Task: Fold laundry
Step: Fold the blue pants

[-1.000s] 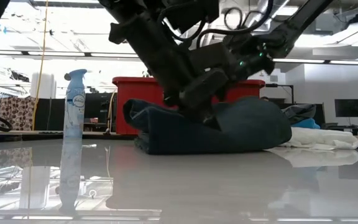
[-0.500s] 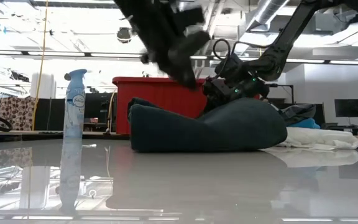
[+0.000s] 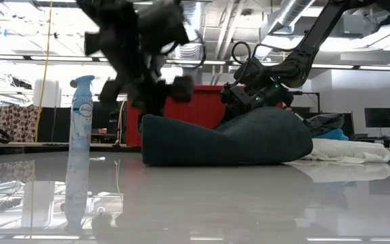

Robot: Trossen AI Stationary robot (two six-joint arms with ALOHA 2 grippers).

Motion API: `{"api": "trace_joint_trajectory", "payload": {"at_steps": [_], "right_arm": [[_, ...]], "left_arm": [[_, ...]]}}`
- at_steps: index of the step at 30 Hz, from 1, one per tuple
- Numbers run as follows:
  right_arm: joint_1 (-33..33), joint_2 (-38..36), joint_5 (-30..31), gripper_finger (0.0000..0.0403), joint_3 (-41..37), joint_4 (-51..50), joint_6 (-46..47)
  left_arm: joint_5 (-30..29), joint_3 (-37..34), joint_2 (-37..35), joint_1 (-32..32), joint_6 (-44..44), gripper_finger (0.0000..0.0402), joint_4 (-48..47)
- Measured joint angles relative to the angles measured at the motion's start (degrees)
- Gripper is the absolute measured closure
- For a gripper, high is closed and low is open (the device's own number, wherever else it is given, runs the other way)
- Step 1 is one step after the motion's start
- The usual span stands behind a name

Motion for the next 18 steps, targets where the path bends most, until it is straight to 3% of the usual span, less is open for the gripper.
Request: {"api": "trace_joint_trajectory", "payload": {"at_steps": [4,8,14,18], "right_arm": [[0.0,0.0,0.0,0.0306,0.0,0.0,1.0],[-0.9,-2.2,-0.5,0.0306,1.3,-2.5,3.2],[-2.8,-13.3,-2.0,0.0306,3.6,-8.9,3.1],[-1.9,-20.4,-7.0,0.0306,2.9,-18.7,-4.0]], "left_arm": [[5.5,-6.7,0.2,2.2,1.3,0.0401,9.5],[7.3,-9.7,0.2,4.1,3.8,0.0402,14.6],[10.0,-9.5,-0.6,7.3,7.9,0.0402,15.6],[10.5,-8.6,-4.5,8.2,10.5,0.0402,17.2]]}}
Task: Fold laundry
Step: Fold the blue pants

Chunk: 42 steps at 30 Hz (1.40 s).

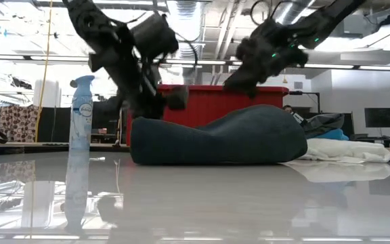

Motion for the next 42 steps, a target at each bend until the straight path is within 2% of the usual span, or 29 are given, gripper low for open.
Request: {"api": "trace_joint_trajectory", "payload": {"at_steps": [4,8,12,15,19,23,30,36,39,42], "right_arm": [[3.3,-6.3,-9.2,0.0306,-5.9,0.5,-5.2],[6.8,-10.1,-5.6,0.0306,-13.6,3.7,-4.7],[9.2,-10.0,-3.6,0.0306,-19.5,13.9,0.0],[10.4,-8.4,-1.1,0.0306,-22.1,18.6,2.3],[11.2,-4.6,2.6,0.0306,-23.7,19.1,1.4],[11.1,1.1,2.8,0.0306,-23.9,19.7,0.7],[10.0,8.6,1.6,0.0306,-23.8,22.0,0.9],[8.3,7.4,1.2,0.0306,-23.8,22.0,2.8],[7.4,2.8,0.0,0.0306,-23.7,21.4,5.6],[7.3,-3.0,1.2,0.0306,-21.7,21.5,7.1]], "left_arm": [[-0.3,0.1,-6.4,0.1,6.3,0.0401,0.8],[0.6,0.1,-13.4,-0.4,11.0,0.0401,1.4],[3.3,0.1,-15.9,-3.5,16.6,0.0401,6.1],[7.6,0.2,-13.9,-6.6,20.0,0.0401,10.9],[9.7,0.1,-7.6,-10.5,16.5,0.0402,12.8],[8.7,0.2,-0.3,-12.5,10.8,0.0401,14.8],[12.6,0.2,8.9,-12.3,4.5,0.0402,15.1],[13.0,0.2,8.6,-11.8,6.5,0.0401,14.1],[15.1,0.4,5.9,-11.1,7.5,0.0401,13.9],[13.3,2.2,0.9,-11.1,11.6,0.0401,14.1]]}}
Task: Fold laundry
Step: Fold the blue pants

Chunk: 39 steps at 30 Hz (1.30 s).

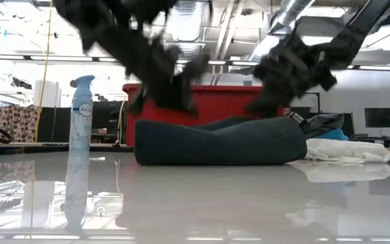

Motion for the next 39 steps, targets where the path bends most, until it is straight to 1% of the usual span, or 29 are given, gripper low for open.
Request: {"api": "trace_joint_trajectory", "payload": {"at_steps": [2,4,6,9,11,14,16,19,23,25,28,31,34,37,39], "right_arm": [[0.0,-3.2,1.3,0.0306,1.5,0.3,-0.3],[0.0,-4.6,4.1,0.0306,3.6,0.4,-1.8],[-0.3,-4.6,6.4,0.0306,6.1,0.7,-3.3],[-0.9,-0.8,7.7,0.0306,10.5,2.4,-4.8],[-1.0,3.3,7.7,0.0306,13.3,3.3,-5.7],[-1.1,9.8,7.6,0.0306,17.3,3.4,-7.9],[-1.6,13.7,7.4,0.0306,19.0,3.7,-8.7],[-2.6,18.8,7.8,0.0311,19.7,3.6,-9.4],[-5.1,26.0,8.0,0.0334,19.7,3.9,-8.0],[-6.2,29.2,7.5,0.0345,19.8,5.1,-6.7],[-7.4,32.0,4.9,0.0358,19.9,6.8,-3.4],[-7.4,30.6,4.5,0.0365,20.1,6.9,-2.4],[-7.4,27.6,4.7,0.0368,21.5,4.6,-1.6],[-8.2,22.4,5.0,0.0369,23.7,3.3,-1.5],[-8.8,18.6,4.9,0.0369,24.9,1.1,-1.5]], "left_arm": [[-3.7,1.3,-4.0,0.0,5.2,0.0401,0.9],[-7.8,1.6,-6.7,1.0,10.4,0.0401,0.8],[-8.5,0.9,-8.4,3.2,13.4,0.0401,0.2],[-5.8,-0.5,-9.2,6.9,14.6,0.0401,0.4],[-4.2,-1.6,-8.5,8.8,14.6,0.0401,0.7],[-3.6,-3.7,-7.8,11.0,14.4,0.0401,0.8],[-3.4,-6.0,-7.6,12.0,12.8,0.0401,3.1],[-2.5,-11.4,-7.4,12.9,8.8,0.0401,7.6],[-2.3,-19.2,-6.5,13.2,3.7,0.0401,15.0],[-1.6,-21.7,-6.5,13.7,1.9,0.0401,17.1],[-0.7,-23.8,-6.5,14.2,0.8,0.0401,17.4],[2.1,-23.9,-6.6,15.1,2.2,0.0402,17.7],[2.9,-23.4,-7.3,15.2,4.6,0.0401,19.6],[3.0,-22.2,-9.9,15.2,7.3,0.0401,23.0],[3.1,-21.4,-12.2,15.2,9.3,0.0401,23.1]]}}
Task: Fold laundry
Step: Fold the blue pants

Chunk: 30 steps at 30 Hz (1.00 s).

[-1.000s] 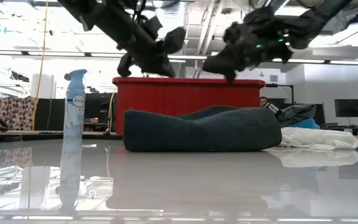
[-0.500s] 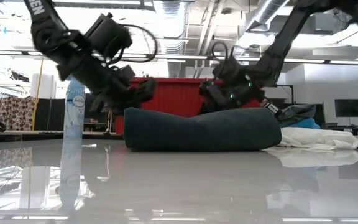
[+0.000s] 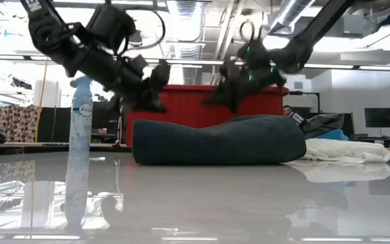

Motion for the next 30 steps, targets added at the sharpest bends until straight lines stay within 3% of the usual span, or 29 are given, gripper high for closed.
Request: {"api": "trace_joint_trajectory", "payload": {"at_steps": [8,12,15,19,23,30], "right_arm": [[3.4,-16.4,-1.3,0.0382,-3.0,-15.4,-3.0],[9.0,-21.5,2.1,0.0386,-12.6,-13.1,-2.7],[12.8,-23.6,6.1,0.0371,-19.8,-5.3,2.1],[17.0,-22.7,9.6,0.0361,-26.0,2.5,5.8],[18.9,-18.5,14.3,0.0372,-28.4,3.2,6.0],[18.8,-7.7,14.2,0.0379,-29.9,5.2,9.1]], "left_arm": [[5.0,2.2,-4.6,-1.4,3.0,0.0401,-0.2],[4.9,2.2,-1.1,-3.8,-0.4,0.0402,0.3],[7.3,2.2,3.4,-5.6,-2.6,0.0402,6.7],[11.8,3.2,9.5,-7.7,-1.7,0.0401,14.1],[11.7,6.0,15.1,-8.3,-1.7,0.0402,12.6],[12.7,7.7,21.4,-8.3,-4.8,0.0401,11.1]]}}
